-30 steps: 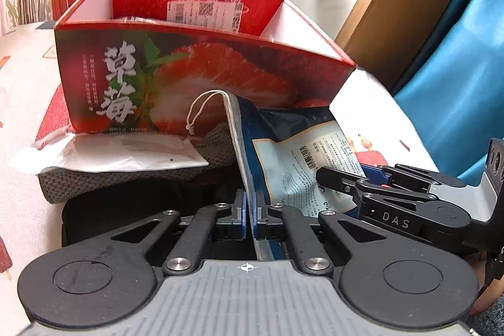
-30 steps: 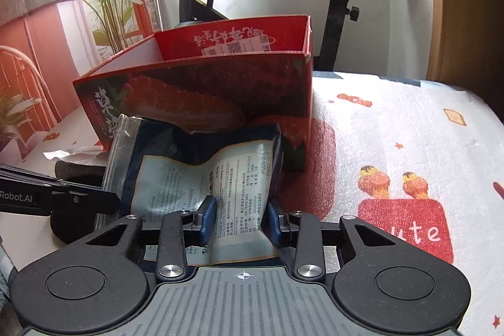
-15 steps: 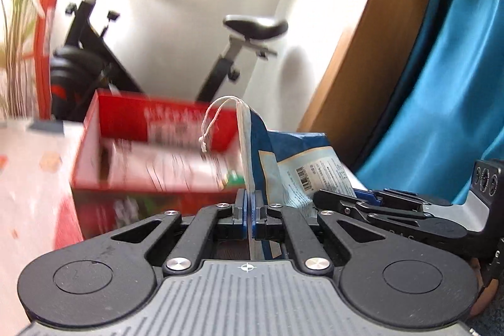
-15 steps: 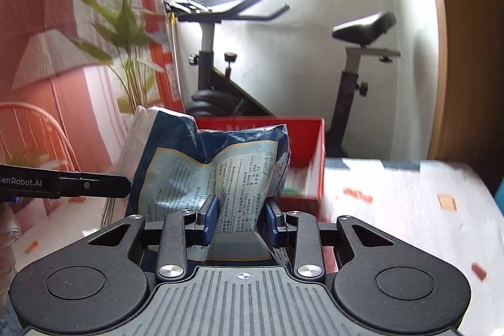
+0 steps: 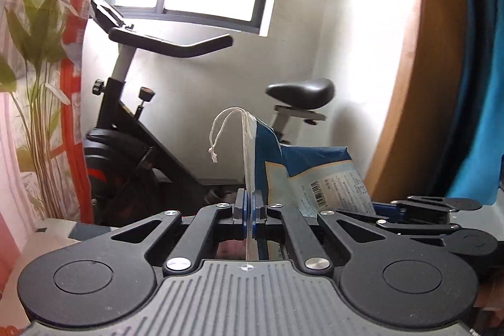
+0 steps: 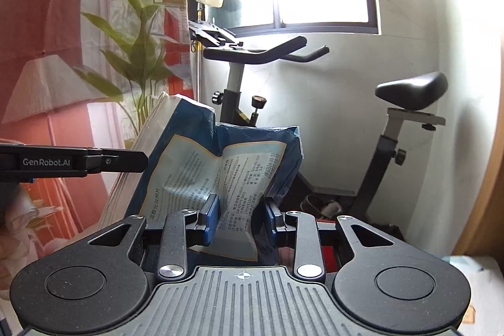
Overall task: Organize soft objects
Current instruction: 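Lift the blue snack bag with the left tool toward the red box, then lower the blue snack bag into the red box and open the left tool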
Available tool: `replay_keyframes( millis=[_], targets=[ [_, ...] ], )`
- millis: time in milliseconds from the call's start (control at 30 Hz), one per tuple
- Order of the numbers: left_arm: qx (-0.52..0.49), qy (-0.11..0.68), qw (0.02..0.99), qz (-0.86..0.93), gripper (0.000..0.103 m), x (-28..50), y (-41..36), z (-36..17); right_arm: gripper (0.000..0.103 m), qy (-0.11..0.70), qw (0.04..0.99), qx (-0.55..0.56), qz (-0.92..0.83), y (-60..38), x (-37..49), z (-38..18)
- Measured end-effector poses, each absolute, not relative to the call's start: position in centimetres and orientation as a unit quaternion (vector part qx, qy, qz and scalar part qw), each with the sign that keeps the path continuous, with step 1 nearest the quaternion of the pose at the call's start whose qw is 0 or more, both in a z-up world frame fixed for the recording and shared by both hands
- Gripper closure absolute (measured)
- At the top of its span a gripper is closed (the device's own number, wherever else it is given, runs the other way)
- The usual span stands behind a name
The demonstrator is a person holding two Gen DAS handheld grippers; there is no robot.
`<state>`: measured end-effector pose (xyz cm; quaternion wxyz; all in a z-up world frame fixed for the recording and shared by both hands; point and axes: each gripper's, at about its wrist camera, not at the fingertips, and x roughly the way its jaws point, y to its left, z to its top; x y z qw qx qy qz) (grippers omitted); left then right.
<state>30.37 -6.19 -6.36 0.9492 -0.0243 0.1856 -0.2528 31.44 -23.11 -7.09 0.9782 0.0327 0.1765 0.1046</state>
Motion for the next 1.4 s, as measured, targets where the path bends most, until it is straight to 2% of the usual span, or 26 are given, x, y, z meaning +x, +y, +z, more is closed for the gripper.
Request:
replay_keyframes(
  millis=[100, 333, 500, 933, 1133, 1300, 1400],
  targets=[
    [-0.020, 0.207, 0.949, -0.237, 0.099, 33.0, -6.6, -7.6, 0.075, 0.202, 0.974, 0.027, 0.101, -22.9, 34.9, -8.3],
    [-0.021, 0.308, 0.923, -0.229, 0.099, 36.4, -6.4, -13.1, 0.077, 0.328, 0.940, 0.054, 0.080, -22.3, 40.7, -14.7],
    [-0.001, 0.332, 0.915, -0.227, 0.099, 37.9, -5.9, -14.7, 0.078, 0.379, 0.920, 0.065, 0.071, -21.5, 41.9, -17.7],
    [0.006, 0.342, 0.914, -0.219, 0.099, 38.0, -5.4, -15.1, 0.078, 0.486, 0.870, 0.047, 0.069, -19.1, 43.5, -20.4],
    [0.004, 0.344, 0.914, -0.214, 0.098, 37.4, -5.1, -14.9, 0.078, 0.530, 0.841, 0.073, 0.076, -19.2, 44.4, -20.8],
    [0.002, 0.340, 0.917, -0.210, 0.095, 36.8, -4.6, -14.4, 0.073, 0.541, 0.833, 0.100, 0.065, -19.9, 44.3, -20.9],
    [0.001, 0.336, 0.918, -0.208, 0.091, 36.2, -4.3, -14.1, 0.066, 0.529, 0.840, 0.113, 0.049, -20.2, 43.5, -20.5]
  ],
)
